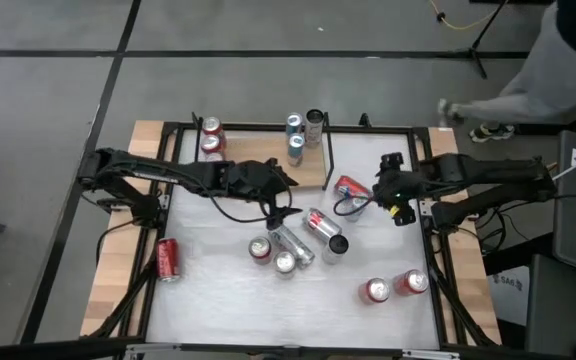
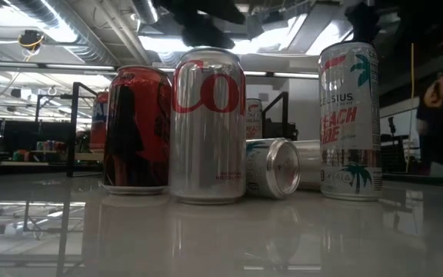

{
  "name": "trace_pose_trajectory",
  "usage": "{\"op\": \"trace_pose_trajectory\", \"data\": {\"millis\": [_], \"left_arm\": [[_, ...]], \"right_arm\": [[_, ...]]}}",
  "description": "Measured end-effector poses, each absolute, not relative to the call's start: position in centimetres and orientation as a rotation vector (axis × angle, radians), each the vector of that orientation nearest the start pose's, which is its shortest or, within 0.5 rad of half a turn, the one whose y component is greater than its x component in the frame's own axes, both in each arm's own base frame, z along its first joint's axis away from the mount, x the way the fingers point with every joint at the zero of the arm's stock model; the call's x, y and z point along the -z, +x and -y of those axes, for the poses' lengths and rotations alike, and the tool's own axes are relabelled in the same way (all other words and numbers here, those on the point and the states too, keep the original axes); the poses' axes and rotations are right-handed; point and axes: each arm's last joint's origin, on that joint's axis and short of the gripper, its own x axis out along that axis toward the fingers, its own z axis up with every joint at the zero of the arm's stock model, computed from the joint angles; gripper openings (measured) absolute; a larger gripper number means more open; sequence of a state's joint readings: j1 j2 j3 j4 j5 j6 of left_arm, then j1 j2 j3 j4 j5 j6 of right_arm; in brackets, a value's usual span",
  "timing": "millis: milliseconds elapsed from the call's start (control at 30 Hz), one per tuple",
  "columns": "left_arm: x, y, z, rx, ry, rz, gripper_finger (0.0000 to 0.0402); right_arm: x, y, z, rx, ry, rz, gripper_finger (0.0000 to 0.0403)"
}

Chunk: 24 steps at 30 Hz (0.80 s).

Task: Place canned beverage on shelf
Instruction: Put the white pink soda can on the shelf aligned with the other white pink soda can

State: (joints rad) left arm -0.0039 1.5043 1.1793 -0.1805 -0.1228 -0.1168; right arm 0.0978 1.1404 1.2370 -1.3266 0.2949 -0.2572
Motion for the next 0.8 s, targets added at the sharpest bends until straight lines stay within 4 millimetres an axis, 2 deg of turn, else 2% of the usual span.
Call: {"op": "trace_pose_trajectory", "data": {"millis": [133,367,600,800], "left_arm": [[-28.5,35.5,-0.1,-0.153,-0.096,-0.471,0.0352],[-26.9,37.6,-0.1,-0.148,-0.103,-0.397,0.0352],[-26.5,38.0,0.0,-0.148,-0.125,-0.393,0.0352],[-26.5,38.0,0.7,-0.129,-0.117,-0.391,0.0352]], "right_arm": [[-32.3,18.1,-0.7,0.005,-0.482,-1.258,0.0383],[-30.7,18.0,2.0,0.000,-0.345,-1.305,0.0383],[-30.3,17.9,4.8,-0.080,-0.070,-1.221,0.0383],[-30.8,18.8,5.2,-0.105,0.089,-1.083,0.0383]]}}
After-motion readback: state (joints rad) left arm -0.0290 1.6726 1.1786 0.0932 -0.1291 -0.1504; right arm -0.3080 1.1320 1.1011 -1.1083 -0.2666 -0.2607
